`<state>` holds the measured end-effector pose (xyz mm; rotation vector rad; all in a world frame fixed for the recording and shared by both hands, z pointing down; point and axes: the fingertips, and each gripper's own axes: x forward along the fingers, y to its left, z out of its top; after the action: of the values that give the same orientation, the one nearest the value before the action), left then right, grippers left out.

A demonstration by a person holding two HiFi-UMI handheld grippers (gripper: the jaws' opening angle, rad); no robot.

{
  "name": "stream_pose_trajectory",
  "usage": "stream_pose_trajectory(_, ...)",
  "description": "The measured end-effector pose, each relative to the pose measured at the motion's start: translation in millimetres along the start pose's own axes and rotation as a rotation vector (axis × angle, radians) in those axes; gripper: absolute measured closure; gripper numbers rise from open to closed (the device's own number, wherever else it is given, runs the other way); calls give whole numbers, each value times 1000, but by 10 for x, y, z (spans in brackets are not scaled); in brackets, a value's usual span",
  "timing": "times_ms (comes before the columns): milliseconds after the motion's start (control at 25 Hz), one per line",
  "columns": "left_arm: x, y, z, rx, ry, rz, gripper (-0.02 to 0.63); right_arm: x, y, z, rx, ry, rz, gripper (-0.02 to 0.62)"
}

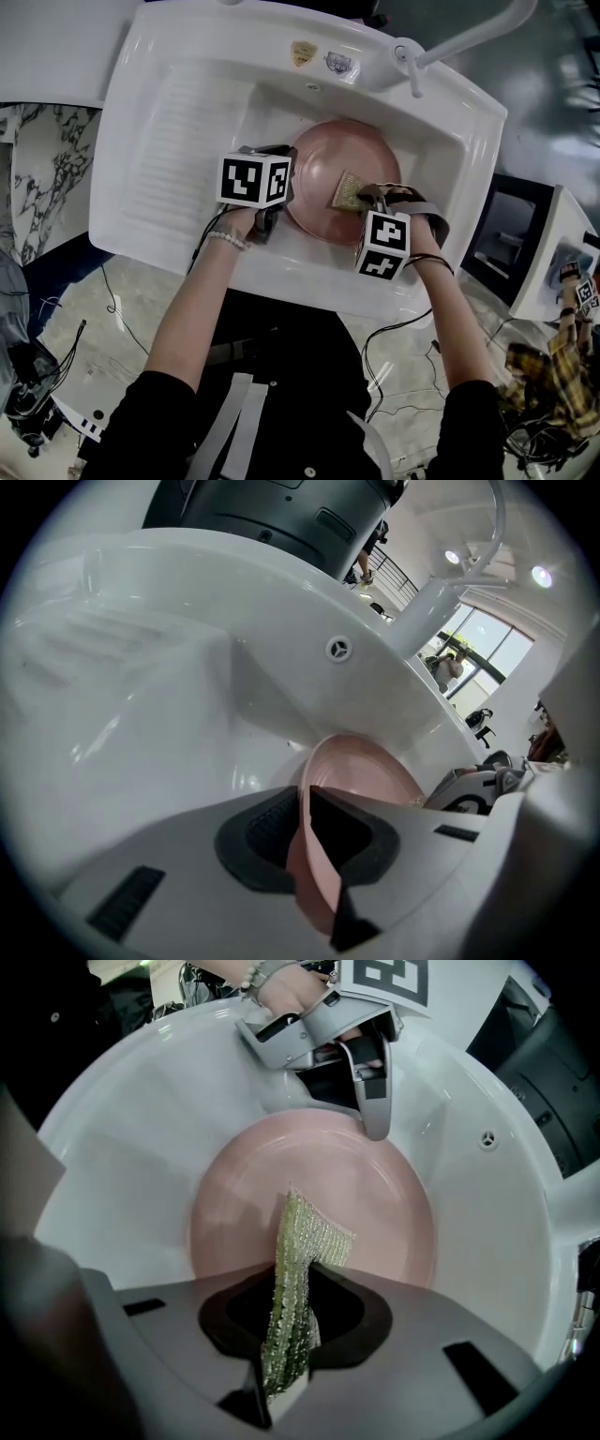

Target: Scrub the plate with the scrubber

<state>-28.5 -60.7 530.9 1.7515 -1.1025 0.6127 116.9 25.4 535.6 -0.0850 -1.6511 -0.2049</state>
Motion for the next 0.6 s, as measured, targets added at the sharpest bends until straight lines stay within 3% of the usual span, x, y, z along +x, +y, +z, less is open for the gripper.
stream_pose_trajectory(320, -1, -3, 63, -4, -6, -2, 551, -131, 430, 224, 34, -83, 221, 520)
stream_pose_trajectory(600, -252, -118, 300, 91, -81, -11, 541, -422, 586, 544, 113, -256, 407, 520)
